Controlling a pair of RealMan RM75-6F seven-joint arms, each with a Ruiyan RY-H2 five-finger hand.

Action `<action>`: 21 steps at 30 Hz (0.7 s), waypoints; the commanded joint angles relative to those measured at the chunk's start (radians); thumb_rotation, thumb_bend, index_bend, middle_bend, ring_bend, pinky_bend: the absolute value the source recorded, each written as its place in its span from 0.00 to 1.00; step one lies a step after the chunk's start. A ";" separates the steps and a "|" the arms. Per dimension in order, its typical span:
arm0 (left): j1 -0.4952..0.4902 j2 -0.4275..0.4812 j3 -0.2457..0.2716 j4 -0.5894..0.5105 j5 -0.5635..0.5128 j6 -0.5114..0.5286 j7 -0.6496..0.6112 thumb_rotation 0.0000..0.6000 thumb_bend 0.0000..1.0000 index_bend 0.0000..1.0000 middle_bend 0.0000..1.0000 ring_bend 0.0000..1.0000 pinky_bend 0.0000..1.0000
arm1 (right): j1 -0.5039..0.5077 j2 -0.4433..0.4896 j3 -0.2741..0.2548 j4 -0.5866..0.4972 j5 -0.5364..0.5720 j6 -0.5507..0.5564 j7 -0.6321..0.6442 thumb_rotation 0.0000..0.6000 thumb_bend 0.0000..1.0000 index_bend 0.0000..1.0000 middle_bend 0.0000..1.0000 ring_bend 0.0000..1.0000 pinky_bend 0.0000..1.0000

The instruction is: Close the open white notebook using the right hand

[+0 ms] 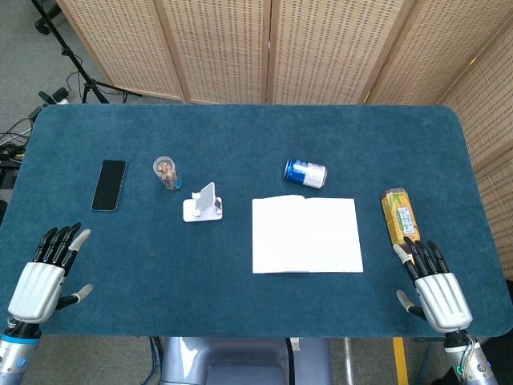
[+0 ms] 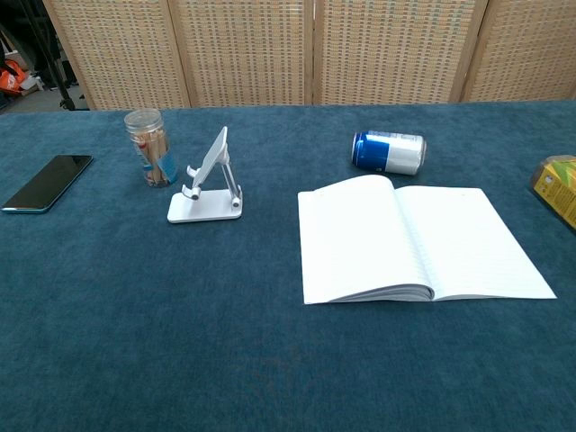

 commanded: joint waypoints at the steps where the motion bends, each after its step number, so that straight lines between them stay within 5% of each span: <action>1: 0.000 0.001 0.000 -0.001 0.000 0.001 -0.001 1.00 0.00 0.00 0.00 0.00 0.00 | 0.000 0.000 0.000 0.000 0.001 -0.001 0.000 1.00 0.34 0.00 0.00 0.00 0.00; 21: 0.000 0.008 -0.003 -0.001 -0.003 0.003 -0.021 1.00 0.00 0.00 0.00 0.00 0.00 | 0.003 -0.008 0.001 -0.001 -0.002 -0.004 -0.008 1.00 0.34 0.00 0.00 0.00 0.00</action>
